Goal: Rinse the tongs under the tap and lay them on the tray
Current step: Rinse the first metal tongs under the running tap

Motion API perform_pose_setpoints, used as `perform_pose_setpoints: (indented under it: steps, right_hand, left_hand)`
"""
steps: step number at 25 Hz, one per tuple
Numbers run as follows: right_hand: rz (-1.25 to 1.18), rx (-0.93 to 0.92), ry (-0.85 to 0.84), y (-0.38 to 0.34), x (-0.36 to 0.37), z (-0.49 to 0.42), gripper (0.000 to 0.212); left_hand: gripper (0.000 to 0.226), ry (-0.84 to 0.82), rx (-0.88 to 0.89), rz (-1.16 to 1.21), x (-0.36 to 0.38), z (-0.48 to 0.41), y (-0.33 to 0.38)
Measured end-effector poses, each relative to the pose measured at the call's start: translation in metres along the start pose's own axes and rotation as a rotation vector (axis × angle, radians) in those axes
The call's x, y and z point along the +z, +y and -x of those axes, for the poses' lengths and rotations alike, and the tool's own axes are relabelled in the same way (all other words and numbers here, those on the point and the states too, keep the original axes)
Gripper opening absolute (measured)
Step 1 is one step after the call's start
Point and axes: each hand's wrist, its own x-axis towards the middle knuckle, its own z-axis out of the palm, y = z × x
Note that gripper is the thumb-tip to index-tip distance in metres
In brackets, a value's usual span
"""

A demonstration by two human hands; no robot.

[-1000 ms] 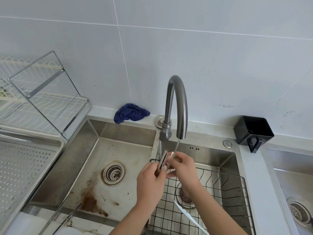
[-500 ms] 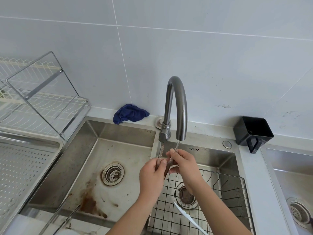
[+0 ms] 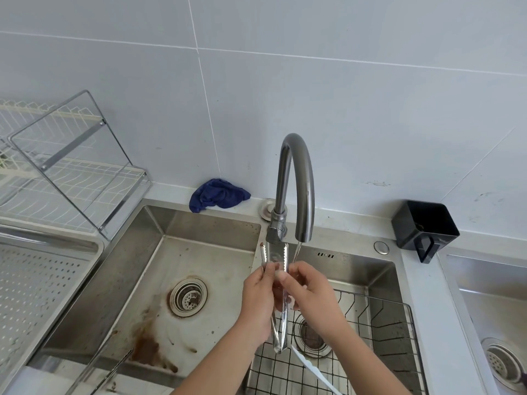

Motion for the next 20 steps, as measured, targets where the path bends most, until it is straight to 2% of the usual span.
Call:
perform_pose_setpoints:
  steps: [2, 4, 6, 8, 10, 12, 17, 20]
  right_hand:
    - [-0.05, 0.035, 0.095, 0.009, 0.004, 0.018, 0.006]
    - [-0.261, 0.211, 0.059, 0.018, 0.007, 0.031, 0.035]
    - [-0.351, 0.369, -0.044, 0.023, 0.008, 0.043, 0.044]
    - [-0.281, 0.379, -0.028, 0.026, 0.007, 0.05, 0.059]
    - [-0.275, 0.374, 0.079, 0.031, 0.004, 0.053, 0.069]
    - [-0.27, 0.402, 0.122, 0.034, -0.001, 0.055, 0.068]
    - [-0.235, 0.401, 0.096, 0.04, -0.003, 0.058, 0.063]
    - [-0.232, 0.403, 0.092, 0.041, -0.001, 0.06, 0.061]
  left_hand:
    - [0.026, -0.027, -0.033, 0.024, 0.009, -0.002, 0.0]
    - [0.025, -0.077, -0.079, 0.043, 0.016, -0.003, -0.003]
    - [0.021, -0.104, -0.15, 0.069, 0.024, -0.001, -0.008]
    - [0.017, -0.061, -0.139, -0.028, 0.029, -0.004, -0.01]
    - [0.022, -0.012, -0.015, -0.22, 0.032, -0.01, -0.011]
    - [0.026, -0.01, 0.059, -0.236, 0.031, -0.015, -0.008]
    - [0.036, 0.099, 0.033, -0.187, 0.031, -0.021, 0.001]
    - [0.031, 0.063, 0.008, -0.193, 0.029, -0.023, 0.0]
